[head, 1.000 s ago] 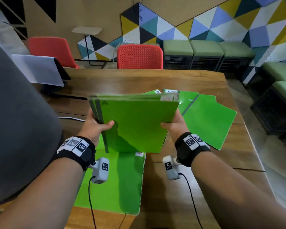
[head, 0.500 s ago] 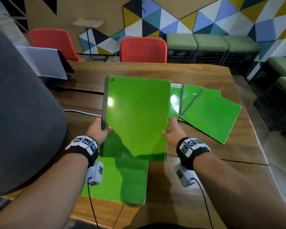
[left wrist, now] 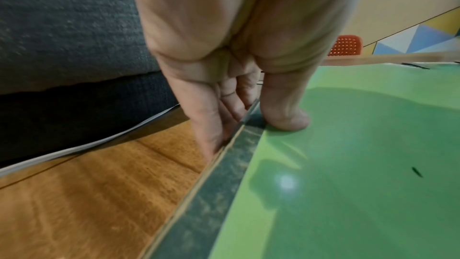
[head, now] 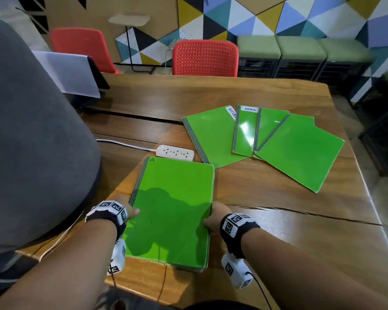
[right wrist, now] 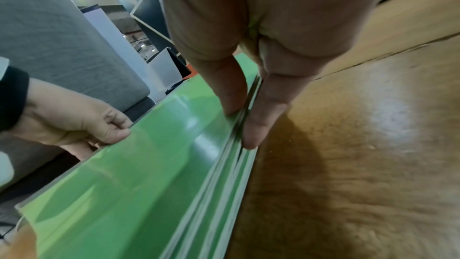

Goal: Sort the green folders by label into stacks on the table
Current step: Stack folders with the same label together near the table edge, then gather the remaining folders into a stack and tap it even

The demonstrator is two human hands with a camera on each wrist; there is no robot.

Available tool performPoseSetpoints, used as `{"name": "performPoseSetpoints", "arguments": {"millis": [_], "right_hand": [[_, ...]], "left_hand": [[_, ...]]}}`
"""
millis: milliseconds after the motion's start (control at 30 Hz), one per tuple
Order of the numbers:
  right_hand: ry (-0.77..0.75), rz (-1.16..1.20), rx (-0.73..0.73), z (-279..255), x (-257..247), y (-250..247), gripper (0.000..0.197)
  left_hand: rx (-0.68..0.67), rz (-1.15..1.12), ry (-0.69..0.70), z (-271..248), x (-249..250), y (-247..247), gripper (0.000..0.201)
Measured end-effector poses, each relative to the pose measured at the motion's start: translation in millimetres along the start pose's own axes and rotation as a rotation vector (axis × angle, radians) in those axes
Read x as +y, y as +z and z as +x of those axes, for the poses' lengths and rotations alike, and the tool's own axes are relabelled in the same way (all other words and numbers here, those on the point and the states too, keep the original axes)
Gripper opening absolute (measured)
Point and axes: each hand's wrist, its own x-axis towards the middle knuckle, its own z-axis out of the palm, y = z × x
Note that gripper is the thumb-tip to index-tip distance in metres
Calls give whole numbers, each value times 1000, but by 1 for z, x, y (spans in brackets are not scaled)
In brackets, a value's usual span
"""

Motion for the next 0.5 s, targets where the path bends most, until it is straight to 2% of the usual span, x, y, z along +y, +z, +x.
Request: {"name": "performPoseSetpoints", "arguments": {"millis": [100, 167, 233, 300, 500], "right_hand": [[-20, -159, 20, 2, -1, -3, 32], [-51, -303, 36, 0, -2, -11, 34], [-53, -371, 77, 2, -2, -27, 38], [-22, -359, 122, 6, 0, -51, 38], [103, -226, 344, 10, 45, -140, 37]], "left_hand": [[73, 62, 1, 0, 7, 0, 67], [73, 25, -21, -1, 17, -4, 76], [144, -54, 50, -4, 32, -13, 92], [218, -103, 117, -9, 58, -27, 95], [300, -39, 372, -15, 160, -73, 77]]}}
